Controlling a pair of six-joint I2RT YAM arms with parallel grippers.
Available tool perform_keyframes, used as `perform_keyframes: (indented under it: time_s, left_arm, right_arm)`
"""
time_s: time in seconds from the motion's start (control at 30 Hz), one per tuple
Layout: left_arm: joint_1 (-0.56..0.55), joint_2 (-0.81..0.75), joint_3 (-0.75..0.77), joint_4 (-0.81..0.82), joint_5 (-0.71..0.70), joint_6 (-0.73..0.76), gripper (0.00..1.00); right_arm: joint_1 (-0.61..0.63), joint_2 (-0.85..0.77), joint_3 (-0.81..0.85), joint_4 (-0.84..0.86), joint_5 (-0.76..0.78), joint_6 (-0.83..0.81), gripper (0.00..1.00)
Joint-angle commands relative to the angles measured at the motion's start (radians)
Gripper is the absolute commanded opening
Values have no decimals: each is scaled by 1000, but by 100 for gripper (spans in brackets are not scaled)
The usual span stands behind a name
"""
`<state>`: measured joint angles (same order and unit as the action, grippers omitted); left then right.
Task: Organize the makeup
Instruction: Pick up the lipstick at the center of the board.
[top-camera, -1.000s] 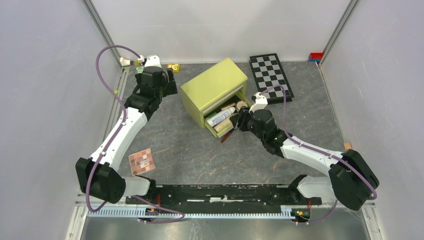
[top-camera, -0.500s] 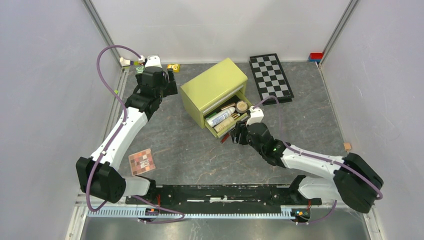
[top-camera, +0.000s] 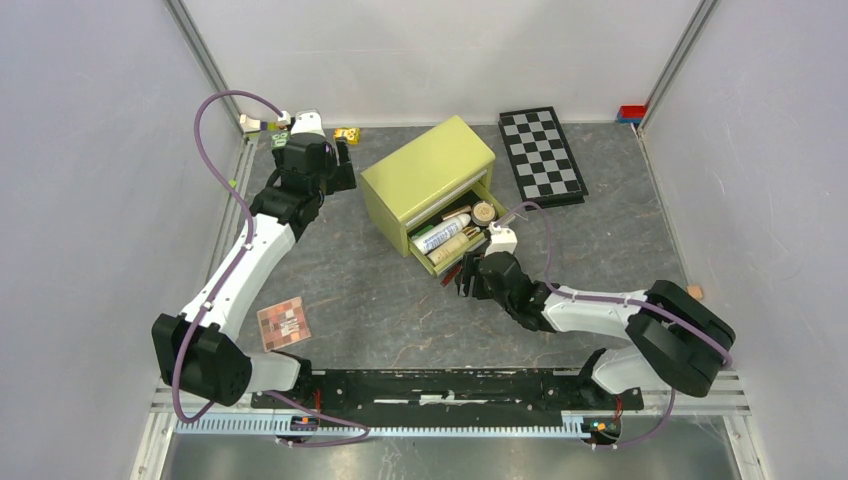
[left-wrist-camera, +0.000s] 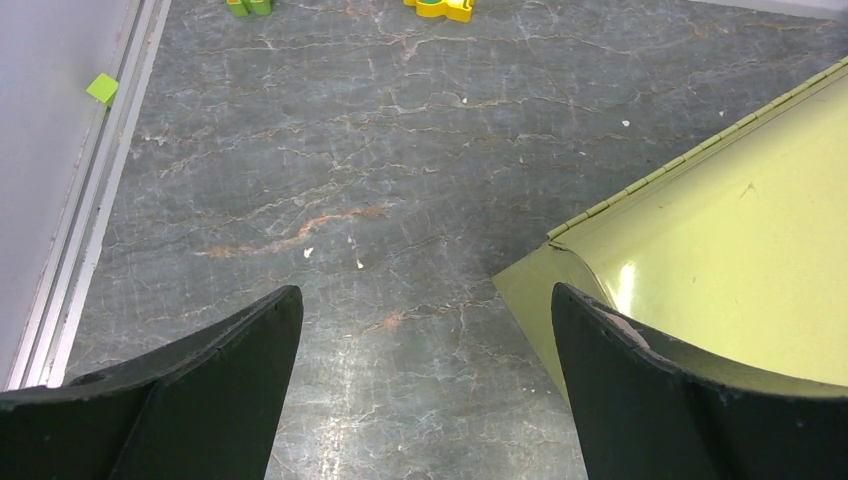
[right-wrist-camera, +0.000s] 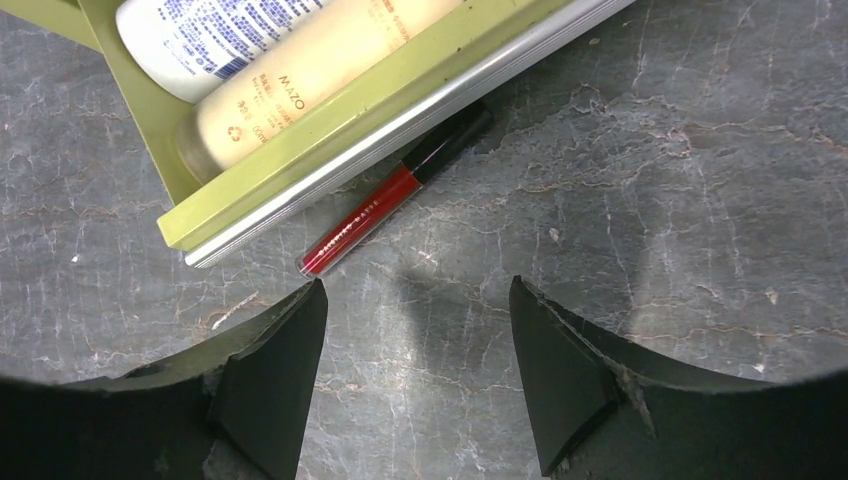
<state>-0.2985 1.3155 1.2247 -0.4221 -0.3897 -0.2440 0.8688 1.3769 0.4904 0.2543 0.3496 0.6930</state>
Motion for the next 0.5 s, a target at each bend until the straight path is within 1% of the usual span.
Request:
perform_keyframes:
  time_s: [0.0, 0.2, 0.47]
  left_arm:
    - [-1, -16, 13, 14, 6, 26, 100]
    - [-1, -16, 13, 13, 3, 28, 100]
    - [-1, -16, 15, 14, 5, 29, 100]
  right_arm:
    - [4, 31, 10, 76, 38, 50, 74]
    - [5, 70, 7, 130, 58, 64, 74]
    - [6, 131, 27, 158, 70, 75, 74]
